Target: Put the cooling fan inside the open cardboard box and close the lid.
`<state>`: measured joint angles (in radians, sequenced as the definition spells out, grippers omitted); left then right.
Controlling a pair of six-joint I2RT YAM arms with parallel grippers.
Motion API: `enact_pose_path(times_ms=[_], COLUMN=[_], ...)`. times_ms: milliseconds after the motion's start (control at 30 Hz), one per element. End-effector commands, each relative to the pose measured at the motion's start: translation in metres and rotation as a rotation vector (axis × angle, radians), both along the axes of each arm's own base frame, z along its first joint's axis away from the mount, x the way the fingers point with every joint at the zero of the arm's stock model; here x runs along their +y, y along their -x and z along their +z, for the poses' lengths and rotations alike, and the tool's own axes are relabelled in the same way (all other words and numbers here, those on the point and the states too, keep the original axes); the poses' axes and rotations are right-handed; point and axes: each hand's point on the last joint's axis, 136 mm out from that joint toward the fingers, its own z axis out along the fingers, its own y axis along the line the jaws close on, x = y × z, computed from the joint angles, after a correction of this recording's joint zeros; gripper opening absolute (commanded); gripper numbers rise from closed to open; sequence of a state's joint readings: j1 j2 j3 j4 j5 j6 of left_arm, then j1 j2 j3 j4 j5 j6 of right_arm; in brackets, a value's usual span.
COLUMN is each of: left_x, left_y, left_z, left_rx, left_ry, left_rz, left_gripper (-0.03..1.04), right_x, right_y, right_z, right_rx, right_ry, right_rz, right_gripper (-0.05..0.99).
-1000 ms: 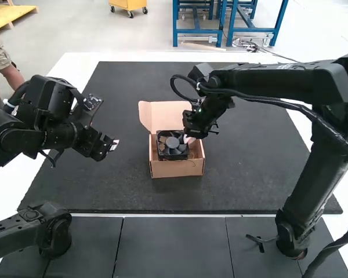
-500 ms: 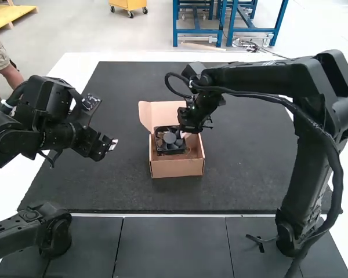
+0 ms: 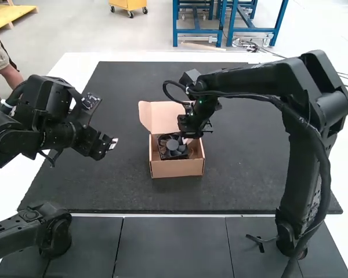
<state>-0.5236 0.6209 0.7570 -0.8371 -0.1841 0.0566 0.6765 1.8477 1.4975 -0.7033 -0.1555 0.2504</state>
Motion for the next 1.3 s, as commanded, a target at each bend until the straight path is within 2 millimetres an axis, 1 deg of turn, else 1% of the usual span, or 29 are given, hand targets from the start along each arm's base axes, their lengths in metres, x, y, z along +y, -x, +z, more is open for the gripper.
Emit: enact_pose_path(times_ms=[0,167,267,400,533,600,633,667,733,833,900,967,1033,1167,1267], left_x=[0.003,0.006,0.008,0.008,0.008,0.007,0.007,0.006,0.005,0.003,0.002,0.002,0.003,0.01,0.015], left_y=[-0.002,-0.005,-0.006,-0.008,-0.009,-0.01,-0.011,-0.012,-0.014,-0.018,-0.022,-0.027,-0.034,-0.047,-0.057], left_z=[0.006,0.009,0.011,0.011,0.012,0.014,0.014,0.016,0.017,0.018,0.02,0.022,0.023,0.022,0.018], left_rx=[-0.028,-0.04,-0.046,-0.051,-0.055,-0.062,-0.063,-0.07,-0.076,-0.079,-0.081,-0.083,-0.077,-0.06,-0.044], left_ry=[0.005,0.01,0.012,0.012,0.013,0.017,0.017,0.021,0.026,0.028,0.029,0.031,0.032,0.046,0.062], left_rz=[0.01,0.029,0.038,0.042,0.042,0.042,0.042,0.042,0.043,0.045,0.05,0.061,0.079,0.141,0.185], left_gripper=[0.97,0.97,0.97,0.97,0.97,0.97,0.97,0.97,0.97,0.97,0.97,0.97,0.97,0.97,0.97], right_x=[-0.003,0.0,0.002,0.005,0.008,0.009,0.01,0.013,0.018,0.027,0.027,0.021,0.01,-0.01,-0.028], right_y=[-0.001,-0.004,-0.006,-0.01,-0.015,-0.017,-0.018,-0.019,-0.02,-0.022,-0.025,-0.026,-0.026,-0.03,-0.034], right_z=[-0.008,-0.022,-0.03,-0.031,-0.024,-0.019,-0.014,-0.009,0.006,0.034,0.054,0.072,0.085,0.107,0.115], right_rx=[0.011,0.027,0.036,0.033,0.013,0.009,0.004,0.003,0.002,-0.005,-0.025,-0.047,-0.088,-0.187,-0.286], right_ry=[0.015,0.019,0.026,0.028,0.02,0.022,0.016,0.006,-0.015,-0.065,-0.08,-0.084,-0.073,-0.095,-0.106], right_rz=[0.009,0.001,0.0,0.014,0.022,0.035,0.042,0.044,0.055,0.074,0.07,0.066,0.088,0.063,0.036], right_gripper=[-0.02,-0.02,0.02,0.13,0.24,0.31,0.34,0.4,0.47,0.56,0.62,0.66,0.67,0.68,0.68])
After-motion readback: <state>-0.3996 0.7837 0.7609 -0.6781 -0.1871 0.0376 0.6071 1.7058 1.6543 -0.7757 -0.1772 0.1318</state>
